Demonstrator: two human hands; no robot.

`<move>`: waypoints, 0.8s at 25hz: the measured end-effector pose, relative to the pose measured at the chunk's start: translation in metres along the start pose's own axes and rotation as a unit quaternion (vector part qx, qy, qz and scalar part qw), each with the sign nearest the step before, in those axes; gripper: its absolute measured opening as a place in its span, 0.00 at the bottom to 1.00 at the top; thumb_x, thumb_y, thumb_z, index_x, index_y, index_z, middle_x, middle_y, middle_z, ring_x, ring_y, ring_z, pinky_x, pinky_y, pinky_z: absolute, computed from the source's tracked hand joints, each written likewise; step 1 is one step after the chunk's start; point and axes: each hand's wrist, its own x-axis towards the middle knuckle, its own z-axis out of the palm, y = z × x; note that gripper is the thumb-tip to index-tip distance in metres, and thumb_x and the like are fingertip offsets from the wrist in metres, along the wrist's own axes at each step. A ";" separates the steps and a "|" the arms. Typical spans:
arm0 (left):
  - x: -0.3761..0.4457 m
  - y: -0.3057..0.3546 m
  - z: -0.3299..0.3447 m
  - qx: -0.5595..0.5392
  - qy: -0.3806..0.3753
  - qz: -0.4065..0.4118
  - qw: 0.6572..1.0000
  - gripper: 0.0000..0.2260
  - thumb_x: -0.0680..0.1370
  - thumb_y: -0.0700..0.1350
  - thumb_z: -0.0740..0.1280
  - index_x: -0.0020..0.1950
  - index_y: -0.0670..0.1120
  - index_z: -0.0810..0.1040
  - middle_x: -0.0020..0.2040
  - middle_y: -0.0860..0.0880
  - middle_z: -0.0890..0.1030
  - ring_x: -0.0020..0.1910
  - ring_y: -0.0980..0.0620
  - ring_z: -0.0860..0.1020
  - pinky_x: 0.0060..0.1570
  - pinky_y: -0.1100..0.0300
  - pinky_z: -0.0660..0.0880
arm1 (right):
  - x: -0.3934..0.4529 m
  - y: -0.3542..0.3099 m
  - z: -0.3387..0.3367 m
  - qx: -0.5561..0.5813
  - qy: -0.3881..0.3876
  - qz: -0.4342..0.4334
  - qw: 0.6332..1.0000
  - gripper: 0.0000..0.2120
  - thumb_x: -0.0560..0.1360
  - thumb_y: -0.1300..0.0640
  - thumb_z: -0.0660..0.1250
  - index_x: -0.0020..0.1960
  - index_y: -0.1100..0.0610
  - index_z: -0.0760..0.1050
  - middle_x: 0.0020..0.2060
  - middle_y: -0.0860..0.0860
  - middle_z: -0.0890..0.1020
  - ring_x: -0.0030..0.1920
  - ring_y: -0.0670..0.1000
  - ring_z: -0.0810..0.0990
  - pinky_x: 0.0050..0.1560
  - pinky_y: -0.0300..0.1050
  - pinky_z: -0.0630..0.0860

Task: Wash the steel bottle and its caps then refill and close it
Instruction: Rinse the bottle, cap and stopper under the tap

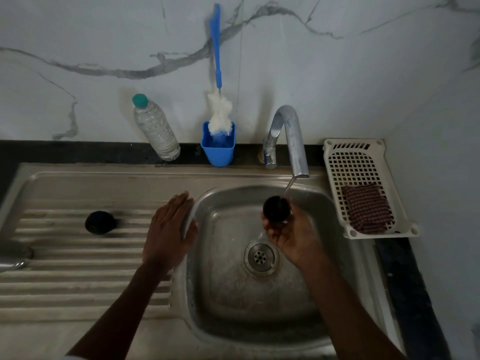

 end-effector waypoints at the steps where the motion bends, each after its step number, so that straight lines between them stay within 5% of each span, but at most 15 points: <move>1: 0.000 0.000 0.000 0.003 -0.007 -0.001 1.000 0.29 0.82 0.59 0.61 0.81 0.50 0.67 0.83 0.52 0.62 0.82 0.51 0.60 0.80 0.49 0.60 | 0.003 -0.001 0.005 0.037 -0.002 0.013 0.999 0.30 0.80 0.41 0.65 0.70 0.63 0.75 0.52 0.65 0.84 0.41 0.56 0.83 0.34 0.43 0.78; 5: 0.000 -0.001 -0.002 -0.016 -0.004 0.001 1.000 0.31 0.81 0.63 0.58 0.81 0.50 0.67 0.83 0.50 0.64 0.82 0.50 0.61 0.79 0.43 0.63 | -0.004 0.010 0.012 -0.013 -0.016 -0.008 1.000 0.25 0.79 0.42 0.68 0.65 0.62 0.77 0.56 0.64 0.85 0.45 0.56 0.85 0.40 0.46 0.79; 9: 0.003 -0.004 0.001 -0.015 0.007 0.007 1.000 0.29 0.82 0.62 0.58 0.80 0.50 0.69 0.83 0.50 0.65 0.82 0.50 0.63 0.78 0.44 0.63 | 0.005 0.005 -0.011 -0.312 0.044 -0.260 0.913 0.26 0.70 0.64 0.79 0.65 0.51 0.78 0.61 0.53 0.83 0.56 0.50 0.84 0.53 0.45 0.82; 12: 0.001 -0.004 0.001 -0.017 -0.005 0.010 1.000 0.29 0.82 0.63 0.58 0.80 0.50 0.69 0.82 0.51 0.65 0.81 0.50 0.63 0.78 0.44 0.63 | -0.001 -0.007 0.002 -0.184 -0.068 -0.297 0.934 0.31 0.69 0.71 0.75 0.68 0.53 0.76 0.62 0.51 0.82 0.62 0.52 0.82 0.63 0.51 0.79; 14: 0.001 0.004 -0.004 -0.062 0.007 -0.006 0.998 0.28 0.82 0.64 0.58 0.77 0.51 0.73 0.80 0.51 0.69 0.79 0.51 0.68 0.76 0.42 0.67 | -0.004 -0.004 0.013 -0.057 -0.133 -0.229 0.963 0.18 0.73 0.62 0.73 0.61 0.51 0.77 0.58 0.53 0.83 0.61 0.54 0.82 0.61 0.54 0.76; 15: 0.002 0.015 -0.009 -0.132 0.026 -0.031 0.990 0.27 0.83 0.64 0.59 0.75 0.51 0.75 0.77 0.52 0.74 0.75 0.52 0.72 0.73 0.41 0.71 | -0.010 -0.002 0.017 -0.091 -0.118 -0.222 0.964 0.13 0.75 0.58 0.73 0.58 0.49 0.78 0.59 0.53 0.84 0.60 0.54 0.82 0.57 0.53 0.76; 18: 0.030 0.071 -0.030 -0.420 0.015 -0.094 0.903 0.27 0.83 0.64 0.58 0.73 0.49 0.78 0.70 0.53 0.81 0.68 0.58 0.78 0.70 0.45 0.75 | -0.024 -0.002 0.013 -0.359 -0.020 -0.318 0.877 0.25 0.72 0.61 0.79 0.65 0.45 0.78 0.59 0.45 0.83 0.57 0.44 0.82 0.50 0.41 0.79; 20: 0.060 0.115 -0.041 -0.554 -0.050 -0.100 0.825 0.31 0.84 0.66 0.51 0.79 0.48 0.71 0.76 0.52 0.75 0.75 0.56 0.72 0.75 0.51 0.69 | -0.027 -0.003 0.004 -0.425 -0.006 -0.389 0.817 0.33 0.69 0.68 0.79 0.69 0.47 0.76 0.61 0.41 0.81 0.59 0.40 0.80 0.54 0.36 0.79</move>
